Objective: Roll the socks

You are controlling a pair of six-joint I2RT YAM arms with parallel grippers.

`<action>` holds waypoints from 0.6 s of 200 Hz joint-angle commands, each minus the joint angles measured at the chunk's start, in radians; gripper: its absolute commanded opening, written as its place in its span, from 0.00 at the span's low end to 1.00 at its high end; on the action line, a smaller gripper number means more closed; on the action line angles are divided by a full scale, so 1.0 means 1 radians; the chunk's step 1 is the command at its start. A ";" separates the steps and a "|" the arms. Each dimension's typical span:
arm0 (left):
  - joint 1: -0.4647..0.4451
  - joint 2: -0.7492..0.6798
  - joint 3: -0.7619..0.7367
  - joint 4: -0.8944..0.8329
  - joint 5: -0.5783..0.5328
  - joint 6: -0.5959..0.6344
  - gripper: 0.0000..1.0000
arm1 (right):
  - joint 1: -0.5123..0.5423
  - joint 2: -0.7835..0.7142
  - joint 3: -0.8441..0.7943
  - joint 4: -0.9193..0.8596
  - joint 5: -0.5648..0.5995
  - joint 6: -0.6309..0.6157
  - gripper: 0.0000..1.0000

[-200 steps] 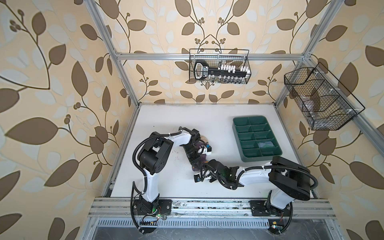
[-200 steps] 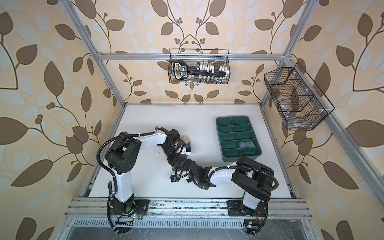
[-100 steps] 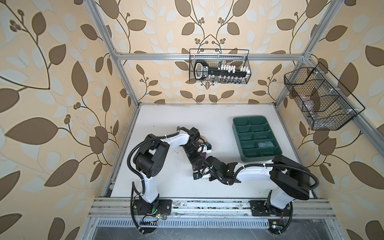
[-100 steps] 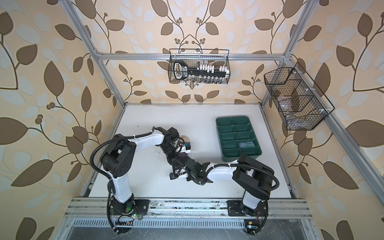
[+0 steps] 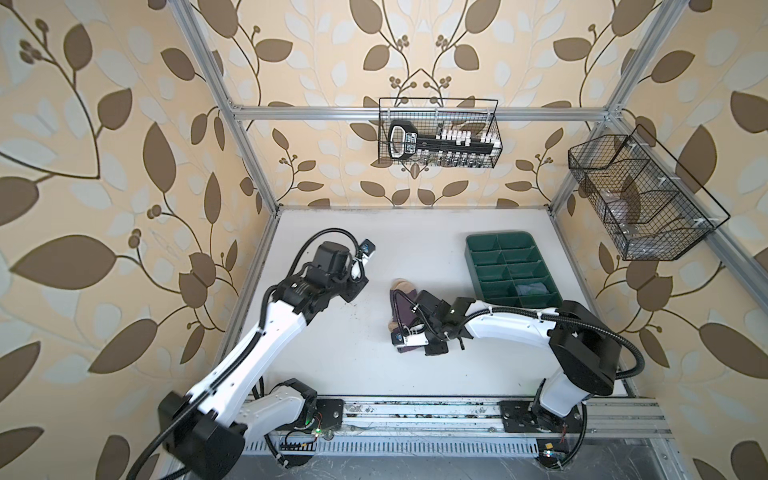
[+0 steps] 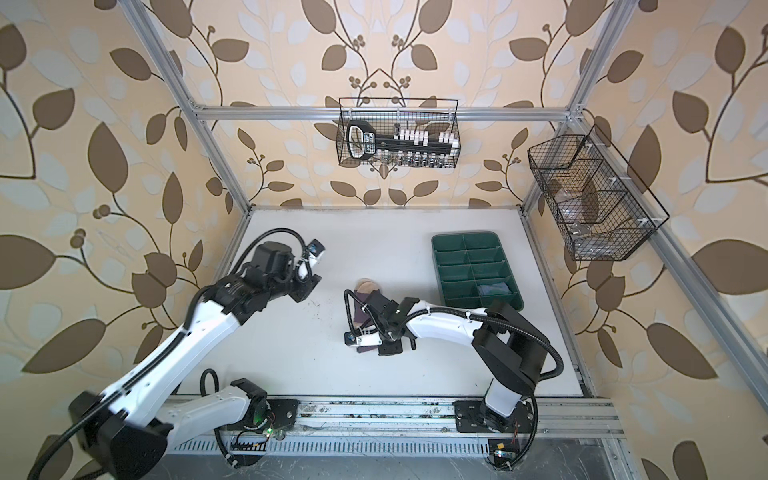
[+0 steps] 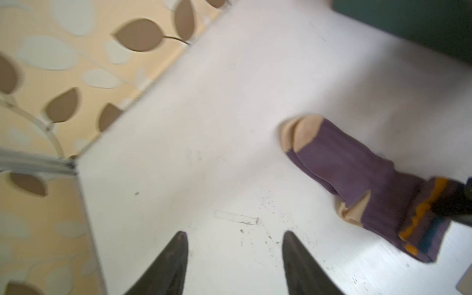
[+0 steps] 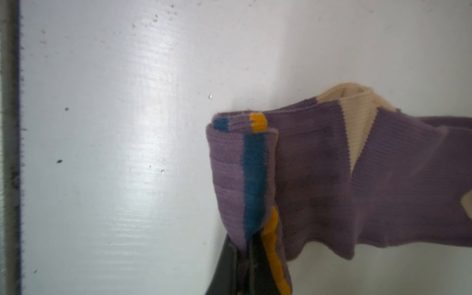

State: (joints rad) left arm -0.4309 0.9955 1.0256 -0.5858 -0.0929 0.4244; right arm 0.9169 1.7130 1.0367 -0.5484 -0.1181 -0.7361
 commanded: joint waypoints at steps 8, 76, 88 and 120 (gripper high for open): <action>-0.048 -0.113 0.029 -0.095 0.246 0.156 0.66 | -0.059 0.127 0.161 -0.284 -0.174 0.032 0.00; -0.612 0.055 -0.070 -0.278 0.020 0.316 0.67 | -0.162 0.367 0.443 -0.444 -0.228 0.012 0.00; -0.643 0.105 -0.139 -0.188 -0.010 0.321 0.67 | -0.174 0.382 0.465 -0.447 -0.232 0.005 0.00; -0.649 0.216 -0.303 0.122 -0.042 0.311 0.65 | -0.193 0.396 0.495 -0.456 -0.252 -0.014 0.00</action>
State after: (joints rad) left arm -1.0794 1.1728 0.7895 -0.6834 -0.0479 0.7204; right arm 0.7376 2.0708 1.5070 -0.9699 -0.3634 -0.7155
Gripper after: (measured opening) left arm 0.665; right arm 0.051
